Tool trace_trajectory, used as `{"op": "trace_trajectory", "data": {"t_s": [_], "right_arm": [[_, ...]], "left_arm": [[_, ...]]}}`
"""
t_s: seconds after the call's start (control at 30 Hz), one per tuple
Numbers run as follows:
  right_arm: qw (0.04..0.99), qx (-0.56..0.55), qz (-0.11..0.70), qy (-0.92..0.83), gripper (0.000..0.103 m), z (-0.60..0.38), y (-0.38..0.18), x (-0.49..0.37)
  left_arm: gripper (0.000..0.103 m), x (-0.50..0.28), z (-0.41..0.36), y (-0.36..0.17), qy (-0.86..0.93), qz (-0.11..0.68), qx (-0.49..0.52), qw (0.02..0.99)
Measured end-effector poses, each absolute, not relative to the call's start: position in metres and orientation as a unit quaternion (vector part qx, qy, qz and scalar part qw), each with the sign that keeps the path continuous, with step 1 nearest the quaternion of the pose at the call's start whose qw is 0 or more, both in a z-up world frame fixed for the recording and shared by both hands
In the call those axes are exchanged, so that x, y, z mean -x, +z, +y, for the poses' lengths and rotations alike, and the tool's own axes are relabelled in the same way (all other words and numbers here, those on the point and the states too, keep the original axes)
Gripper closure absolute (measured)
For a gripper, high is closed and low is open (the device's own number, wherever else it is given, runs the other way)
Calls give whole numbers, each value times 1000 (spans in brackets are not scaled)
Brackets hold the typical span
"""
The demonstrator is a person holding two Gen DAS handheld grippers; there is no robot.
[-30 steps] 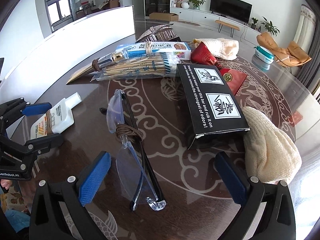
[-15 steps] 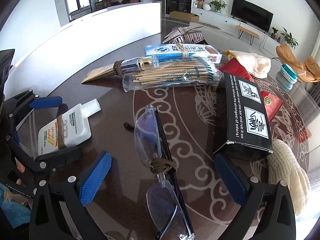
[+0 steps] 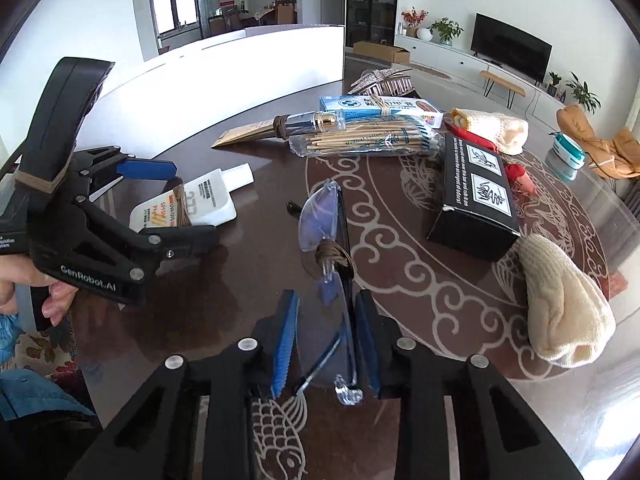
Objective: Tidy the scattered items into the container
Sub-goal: 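Grasp the blue-framed glasses at the bridge with the right gripper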
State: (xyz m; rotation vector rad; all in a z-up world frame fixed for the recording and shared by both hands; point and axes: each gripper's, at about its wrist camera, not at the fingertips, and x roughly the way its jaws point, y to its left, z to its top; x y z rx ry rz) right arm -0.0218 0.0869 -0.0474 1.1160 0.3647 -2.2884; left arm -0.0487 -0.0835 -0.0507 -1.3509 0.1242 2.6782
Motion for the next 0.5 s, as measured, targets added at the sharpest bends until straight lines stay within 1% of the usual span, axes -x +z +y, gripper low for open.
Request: {"op": "trace_trajectory", "data": {"t_s": [0.13,0.2,0.23,0.33,0.37,0.47,0.5], "right_arm": [[279,-418,134,-854,73,95,-47,12],[279,-418,140,-853,71,94,-47,14],[276,-418,143,-853,66,93,-47,16],[276,-423,140,-852,56,90,-48,22],[275,-424,140,-852,54,89,-48,23],[275,-431,140,-848,43,88,-50,29],[278,-436,142,-844,36,87,-50,30]], "left_arm": [[0,49,-84,-50,890,41,449,69],[0,48,-83,-50,890,41,448,68],[0,48,-83,-50,891,41,448,67],[0,47,-83,-49,891,40,448,66],[0,47,-83,-49,891,41,448,66],[0,47,-83,-50,891,41,448,66],[0,47,-83,-50,891,41,448,66]]}}
